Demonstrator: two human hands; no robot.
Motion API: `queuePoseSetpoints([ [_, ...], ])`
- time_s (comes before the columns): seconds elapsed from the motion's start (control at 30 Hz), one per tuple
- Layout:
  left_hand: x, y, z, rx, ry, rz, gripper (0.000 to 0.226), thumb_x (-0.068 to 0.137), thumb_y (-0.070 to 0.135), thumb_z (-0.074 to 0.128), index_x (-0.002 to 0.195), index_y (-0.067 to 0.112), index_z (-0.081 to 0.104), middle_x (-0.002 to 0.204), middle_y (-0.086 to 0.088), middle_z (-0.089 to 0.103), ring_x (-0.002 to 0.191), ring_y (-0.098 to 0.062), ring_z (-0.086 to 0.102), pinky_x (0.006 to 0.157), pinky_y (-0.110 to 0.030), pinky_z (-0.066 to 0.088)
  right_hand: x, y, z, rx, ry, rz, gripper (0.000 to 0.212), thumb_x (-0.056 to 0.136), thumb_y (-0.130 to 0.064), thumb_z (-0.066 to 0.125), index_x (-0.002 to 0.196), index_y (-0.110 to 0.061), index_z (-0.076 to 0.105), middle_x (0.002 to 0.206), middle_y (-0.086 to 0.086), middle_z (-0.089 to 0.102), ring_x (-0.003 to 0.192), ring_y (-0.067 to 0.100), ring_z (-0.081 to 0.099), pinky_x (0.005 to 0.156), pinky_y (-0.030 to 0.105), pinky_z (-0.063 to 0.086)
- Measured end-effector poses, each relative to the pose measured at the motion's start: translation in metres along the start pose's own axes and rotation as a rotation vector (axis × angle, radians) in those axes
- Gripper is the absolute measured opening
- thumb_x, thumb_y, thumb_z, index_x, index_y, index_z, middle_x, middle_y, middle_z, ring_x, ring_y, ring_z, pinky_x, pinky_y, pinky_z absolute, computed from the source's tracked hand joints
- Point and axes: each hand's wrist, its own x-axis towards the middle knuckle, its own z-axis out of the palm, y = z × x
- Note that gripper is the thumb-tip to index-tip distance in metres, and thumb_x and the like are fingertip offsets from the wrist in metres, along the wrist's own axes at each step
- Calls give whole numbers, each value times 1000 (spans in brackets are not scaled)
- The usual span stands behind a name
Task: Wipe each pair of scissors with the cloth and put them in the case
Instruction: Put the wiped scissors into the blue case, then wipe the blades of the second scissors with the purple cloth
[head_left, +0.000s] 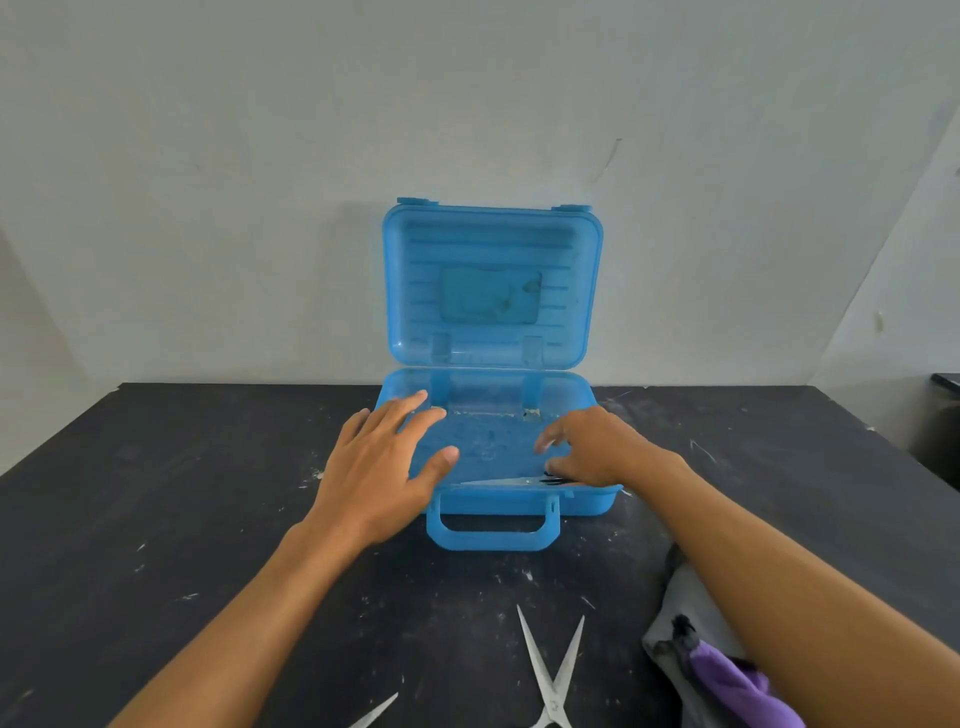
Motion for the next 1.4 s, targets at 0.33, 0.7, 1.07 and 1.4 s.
queuePoseSetpoints([
  [0.33, -42, 37, -31, -11, 42, 36, 54, 98, 57, 42, 147, 34, 43, 162, 10, 30, 148, -14, 27, 123, -39, 13, -82, -24, -18, 46, 235, -16, 43, 98, -31, 65, 141, -37, 63, 146, -2, 65, 112, 24, 71, 107, 43, 52],
  [0.7, -130, 75, -33, -70, 12, 69, 49, 96, 48, 55, 141, 30, 52, 160, 7, 35, 147, -17, 31, 120, -37, 22, -191, -51, 25, 256, 277, 53, 43, 94, -24, 71, 137, -28, 68, 128, 6, 73, 108, 22, 70, 102, 36, 53],
  [1.07, -191, 108, -4, -10, -184, 79, 43, 94, 54, 51, 129, 31, 58, 126, 10, 60, 117, -13, 55, 94, -32, 39, -248, -96, 73, 6, 93, 82, 54, 97, -44, 69, 145, -25, 54, 138, 7, 63, 123, 30, 63, 98, 42, 54],
  [1.4, -187, 114, -4, -221, -344, -120, 46, 89, 37, 69, 132, 28, 56, 120, 5, 54, 108, -11, 58, 86, -23, 42, -246, -91, 84, -15, 128, 108, 30, 99, -32, 66, 125, -17, 63, 122, 6, 67, 107, 25, 65, 92, 36, 56],
])
